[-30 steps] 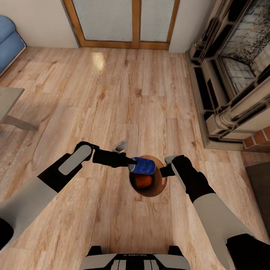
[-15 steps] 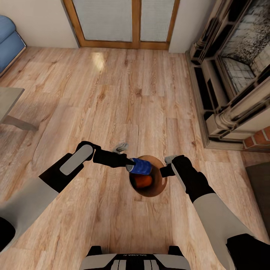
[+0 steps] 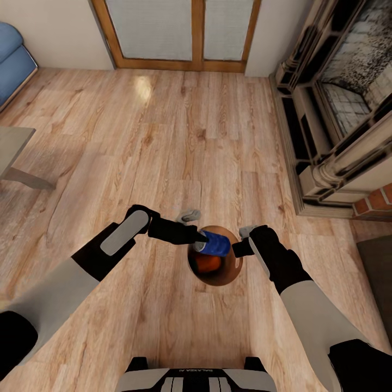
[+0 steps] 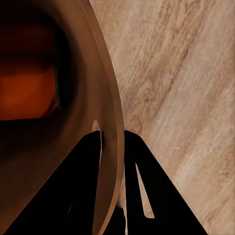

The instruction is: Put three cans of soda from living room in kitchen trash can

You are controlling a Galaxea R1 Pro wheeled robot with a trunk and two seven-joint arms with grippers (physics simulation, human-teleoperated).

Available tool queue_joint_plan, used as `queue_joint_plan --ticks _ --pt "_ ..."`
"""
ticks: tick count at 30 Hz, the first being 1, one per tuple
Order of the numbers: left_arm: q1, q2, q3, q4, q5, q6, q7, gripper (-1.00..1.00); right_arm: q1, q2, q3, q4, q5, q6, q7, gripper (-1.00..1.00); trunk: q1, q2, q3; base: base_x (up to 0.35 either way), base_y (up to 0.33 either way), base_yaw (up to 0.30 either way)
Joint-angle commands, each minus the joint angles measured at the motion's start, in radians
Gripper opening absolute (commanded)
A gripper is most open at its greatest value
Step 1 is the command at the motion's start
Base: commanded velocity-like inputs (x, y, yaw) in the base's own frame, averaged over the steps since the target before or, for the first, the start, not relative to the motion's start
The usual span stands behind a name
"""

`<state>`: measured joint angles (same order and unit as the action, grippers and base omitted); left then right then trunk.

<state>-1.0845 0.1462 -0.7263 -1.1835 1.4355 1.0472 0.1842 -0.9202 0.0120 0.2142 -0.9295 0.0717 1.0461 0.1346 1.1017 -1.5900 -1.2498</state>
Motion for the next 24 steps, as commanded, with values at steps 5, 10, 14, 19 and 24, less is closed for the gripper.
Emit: queue_joint_plan --ticks 5,10,14,19,24 --pt "0.0 -0.014 -0.027 0.003 -0.002 0.0 0.087 -1.0 0.0 0.0 0.0 0.0 -0.027 0.001 0.007 -1.0 0.0 0.0 0.0 0.0 0.0 0.0" --pt "0.001 -0.037 -0.03 0.0 -0.003 0.0 0.163 -1.0 0.0 0.0 0.001 0.0 -0.027 0.001 0.007 -1.0 0.0 0.0 0.0 0.0 0.0 0.0" --pt "0.001 -0.061 -0.035 -0.002 -0.004 0.0 0.232 -1.0 0.0 0.0 0.001 0.0 -0.027 0.001 0.007 -1.0 0.0 0.0 0.0 0.0 0.0 0.0" --pt "0.001 -0.069 -0.037 0.0 -0.004 0.0 0.254 -1.0 0.0 0.0 0.001 0.0 -0.027 0.001 0.007 -1.0 0.0 0.0 0.0 0.0 0.0 0.0" --pt "0.001 -0.074 -0.039 0.004 -0.005 0.0 0.269 -1.0 0.0 0.0 0.001 0.0 -0.027 0.001 0.007 -1.0 0.0 0.0 0.0 0.0 0.0 0.0"
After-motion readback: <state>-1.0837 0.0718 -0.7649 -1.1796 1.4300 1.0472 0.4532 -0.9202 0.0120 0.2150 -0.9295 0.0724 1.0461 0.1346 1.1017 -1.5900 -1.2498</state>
